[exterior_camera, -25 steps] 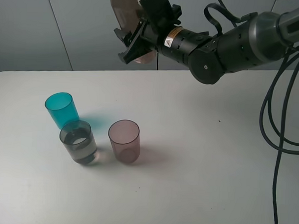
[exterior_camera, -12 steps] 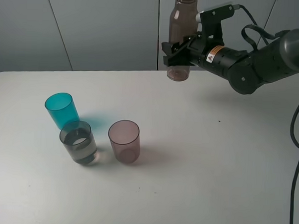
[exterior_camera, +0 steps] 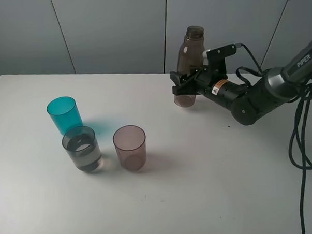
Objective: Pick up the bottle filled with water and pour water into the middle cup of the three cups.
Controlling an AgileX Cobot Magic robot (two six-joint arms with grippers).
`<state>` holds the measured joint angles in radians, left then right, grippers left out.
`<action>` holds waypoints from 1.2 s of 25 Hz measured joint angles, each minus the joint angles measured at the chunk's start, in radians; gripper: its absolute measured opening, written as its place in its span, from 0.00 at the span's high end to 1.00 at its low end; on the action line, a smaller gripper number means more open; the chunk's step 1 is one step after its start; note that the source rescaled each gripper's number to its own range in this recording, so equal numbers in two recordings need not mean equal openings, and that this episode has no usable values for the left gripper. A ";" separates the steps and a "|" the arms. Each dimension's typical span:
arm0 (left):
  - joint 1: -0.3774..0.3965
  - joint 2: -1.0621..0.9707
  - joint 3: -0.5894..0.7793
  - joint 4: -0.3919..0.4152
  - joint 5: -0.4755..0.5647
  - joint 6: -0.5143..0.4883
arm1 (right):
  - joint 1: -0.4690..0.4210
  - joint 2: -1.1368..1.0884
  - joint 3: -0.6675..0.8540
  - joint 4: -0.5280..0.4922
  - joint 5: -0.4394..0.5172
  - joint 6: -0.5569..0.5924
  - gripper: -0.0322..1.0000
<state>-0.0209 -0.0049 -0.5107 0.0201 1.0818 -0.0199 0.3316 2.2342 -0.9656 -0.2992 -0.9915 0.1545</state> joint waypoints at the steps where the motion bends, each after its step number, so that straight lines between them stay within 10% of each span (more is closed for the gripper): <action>1: 0.000 0.000 0.000 0.000 0.000 0.000 | 0.000 0.013 0.000 0.000 -0.011 -0.005 0.96; 15: 0.000 0.000 0.000 0.000 0.000 0.000 | 0.000 0.044 0.000 0.004 -0.016 -0.076 0.95; 21: 0.000 0.000 0.000 0.000 0.000 0.000 | 0.000 0.044 0.000 0.004 -0.012 -0.076 0.05; 30: 0.000 0.000 0.000 0.000 0.000 0.000 | 0.000 -0.040 0.044 0.004 0.159 -0.049 0.01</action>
<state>-0.0209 -0.0049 -0.5107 0.0201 1.0818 -0.0199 0.3316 2.1943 -0.9220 -0.2950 -0.8321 0.1052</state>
